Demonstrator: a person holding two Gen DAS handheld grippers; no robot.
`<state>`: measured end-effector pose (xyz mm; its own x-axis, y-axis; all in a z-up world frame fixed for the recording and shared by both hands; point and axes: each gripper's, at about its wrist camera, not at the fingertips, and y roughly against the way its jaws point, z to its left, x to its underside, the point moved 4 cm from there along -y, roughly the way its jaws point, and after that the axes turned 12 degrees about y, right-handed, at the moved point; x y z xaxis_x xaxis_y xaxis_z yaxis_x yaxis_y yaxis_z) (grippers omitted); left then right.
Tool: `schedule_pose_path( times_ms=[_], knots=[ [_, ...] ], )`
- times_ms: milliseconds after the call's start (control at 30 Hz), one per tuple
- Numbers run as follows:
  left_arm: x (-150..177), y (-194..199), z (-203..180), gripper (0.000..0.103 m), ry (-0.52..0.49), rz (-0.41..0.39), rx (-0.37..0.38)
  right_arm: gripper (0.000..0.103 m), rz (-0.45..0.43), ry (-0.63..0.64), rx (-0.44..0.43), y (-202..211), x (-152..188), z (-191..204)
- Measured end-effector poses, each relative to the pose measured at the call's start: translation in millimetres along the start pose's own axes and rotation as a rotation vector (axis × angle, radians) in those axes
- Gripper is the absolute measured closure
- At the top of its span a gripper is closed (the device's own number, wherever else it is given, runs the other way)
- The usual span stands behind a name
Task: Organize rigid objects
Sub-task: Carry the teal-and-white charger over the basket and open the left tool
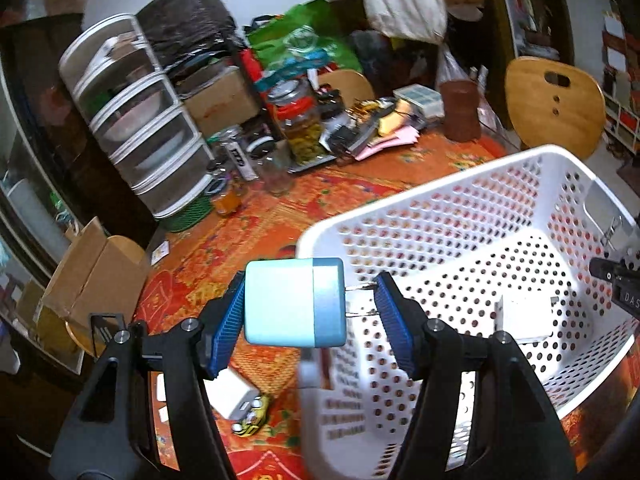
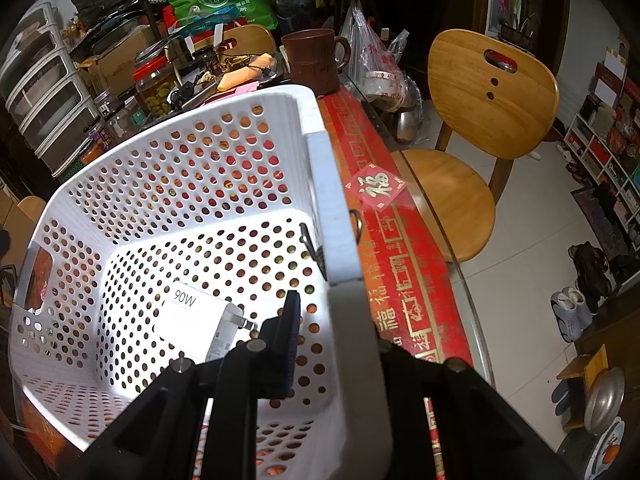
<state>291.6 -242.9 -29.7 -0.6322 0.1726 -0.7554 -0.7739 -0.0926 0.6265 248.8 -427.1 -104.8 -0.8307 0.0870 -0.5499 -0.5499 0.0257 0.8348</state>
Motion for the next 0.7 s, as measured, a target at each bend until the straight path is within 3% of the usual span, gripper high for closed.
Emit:
schedule_pose_path(
  times_ms=[200, 467, 567, 633, 700],
  knots=[
    [10, -25, -27, 0.042, -0.044, 0.063, 0.027, 0.086, 0.002, 0.001, 0.000, 0, 0, 0],
    [11, -50, -21, 0.041, -0.011, 0.097, 0.057, 0.086, -0.001, -0.005, -0.002, -1, 0, 0],
    [8, -43, -17, 0.018, -0.022, 0.050, 0.048, 0.086, -0.001, -0.005, -0.002, -1, 1, 0],
    [6, -28, -12, 0.003, -0.053, -0.028, 0.006, 0.086, -0.001, -0.006, -0.003, -1, 1, 0],
    [5, -12, 1, 0.001, -0.053, -0.075, -0.007, 0.086, -0.002, -0.006, -0.004, 0, 1, 0]
  ],
)
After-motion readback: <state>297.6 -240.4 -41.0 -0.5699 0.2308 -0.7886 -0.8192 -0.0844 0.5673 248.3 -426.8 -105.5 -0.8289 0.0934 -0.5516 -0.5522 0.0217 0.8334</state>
